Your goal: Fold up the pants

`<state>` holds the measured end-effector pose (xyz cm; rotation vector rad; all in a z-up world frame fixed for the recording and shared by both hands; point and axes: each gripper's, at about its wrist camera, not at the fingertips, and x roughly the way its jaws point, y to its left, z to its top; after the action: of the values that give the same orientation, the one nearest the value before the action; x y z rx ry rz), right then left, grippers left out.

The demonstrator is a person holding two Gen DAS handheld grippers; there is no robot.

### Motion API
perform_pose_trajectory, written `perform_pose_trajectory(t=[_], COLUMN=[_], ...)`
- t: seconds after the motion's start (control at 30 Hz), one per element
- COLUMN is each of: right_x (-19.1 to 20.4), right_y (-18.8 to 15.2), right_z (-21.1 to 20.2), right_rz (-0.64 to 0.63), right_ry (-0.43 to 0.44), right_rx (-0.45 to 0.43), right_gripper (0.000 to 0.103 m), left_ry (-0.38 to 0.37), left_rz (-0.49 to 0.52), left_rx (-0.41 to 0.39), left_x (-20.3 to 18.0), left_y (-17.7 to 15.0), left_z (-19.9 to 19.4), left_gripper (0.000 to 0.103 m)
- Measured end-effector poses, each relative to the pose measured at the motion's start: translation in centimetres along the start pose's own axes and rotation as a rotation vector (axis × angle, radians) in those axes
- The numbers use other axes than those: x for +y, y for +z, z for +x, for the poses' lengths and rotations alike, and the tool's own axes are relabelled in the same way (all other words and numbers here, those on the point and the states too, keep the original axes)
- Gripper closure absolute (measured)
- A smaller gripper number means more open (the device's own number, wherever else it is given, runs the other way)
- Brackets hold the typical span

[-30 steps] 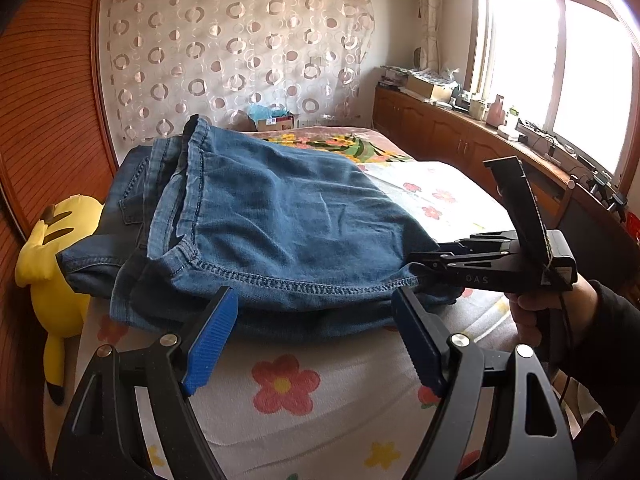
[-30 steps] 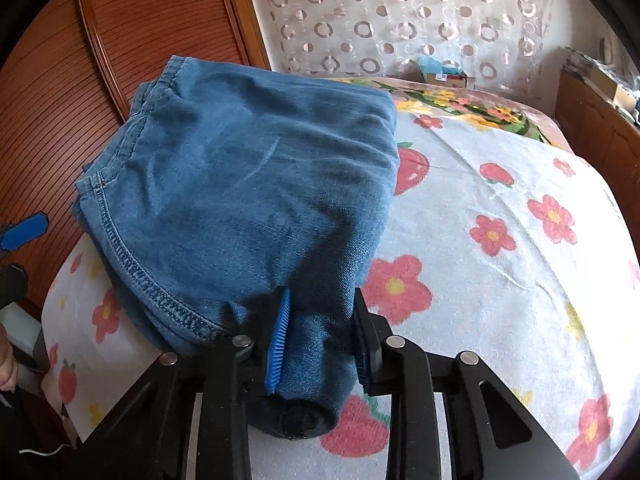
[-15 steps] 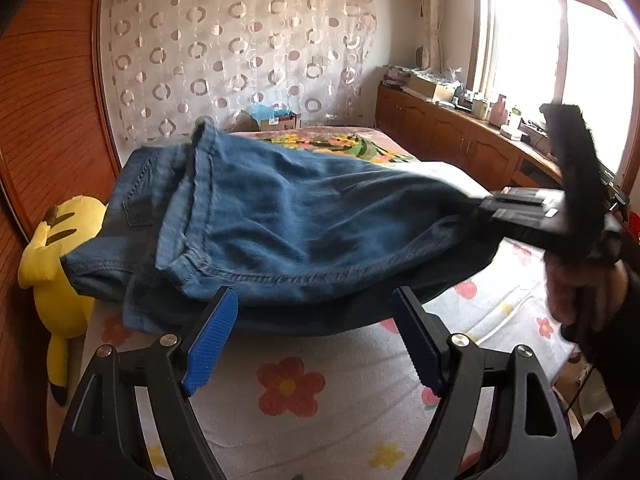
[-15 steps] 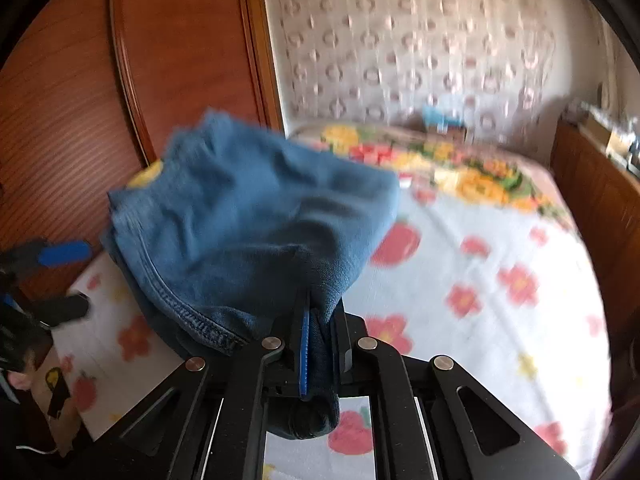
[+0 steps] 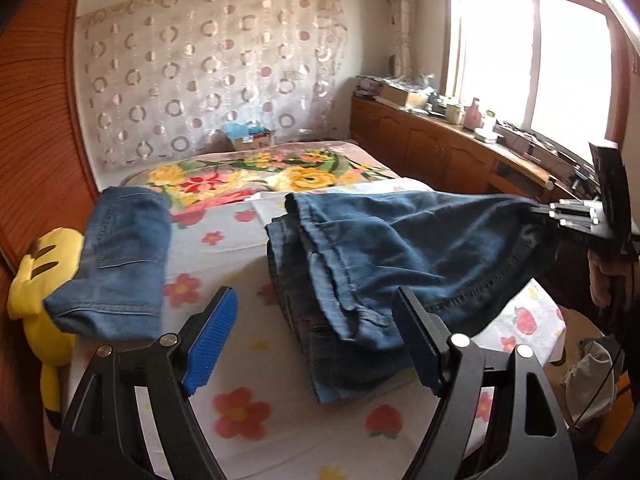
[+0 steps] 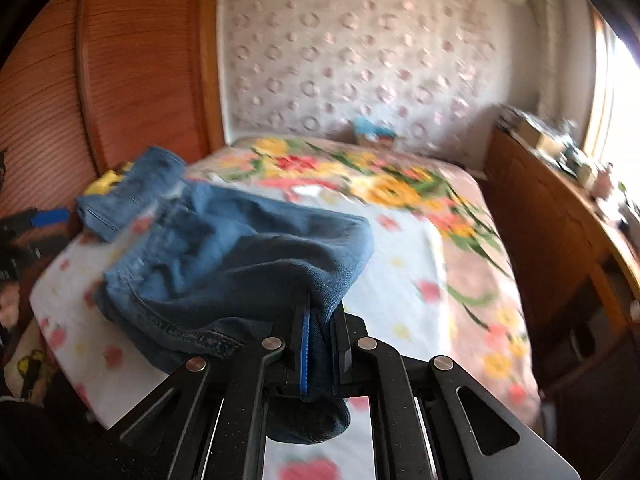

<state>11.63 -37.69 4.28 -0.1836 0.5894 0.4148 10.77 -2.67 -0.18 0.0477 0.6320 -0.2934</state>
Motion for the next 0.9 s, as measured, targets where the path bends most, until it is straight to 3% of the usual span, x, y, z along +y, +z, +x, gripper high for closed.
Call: perform_pose_trajectory(t=[0.13,0.33,0.47,0.63,0.9], right_x=[-1.2,-2.6,-2.8,-2.6,-2.8], right_y=[-2.7,-3.4,-4.1,-5.2,-5.7], right_z=[0.8,2.5,2.1,0.7,2.1], right_rz=[0.035,0.113,0.143,0.149,0.185], right_ry=[0.014,0.043,0.039,0.033,0.027], right_rx=[0.045,0.053,0.049,0.008,-0.002], right_gripper=[0.096,0.093,0.084,0.058,0.051], left_ry=[-0.033,-0.053,-0.069,-0.099,-0.125], left_rz=[0.028,0.080,0.093,0.101,0.142], left_rx=[0.027,0.065,0.089,0.117,0.155], left_x=[-2.4,-5.7,-7.2,-9.2,-12.3], left_y=[0.4,1.0,1.2,1.3,1.5], left_z=[1.8,4.0,5.2,6.8,9.1], left_gripper=[0.023,0.023,0.023,0.023,0.023])
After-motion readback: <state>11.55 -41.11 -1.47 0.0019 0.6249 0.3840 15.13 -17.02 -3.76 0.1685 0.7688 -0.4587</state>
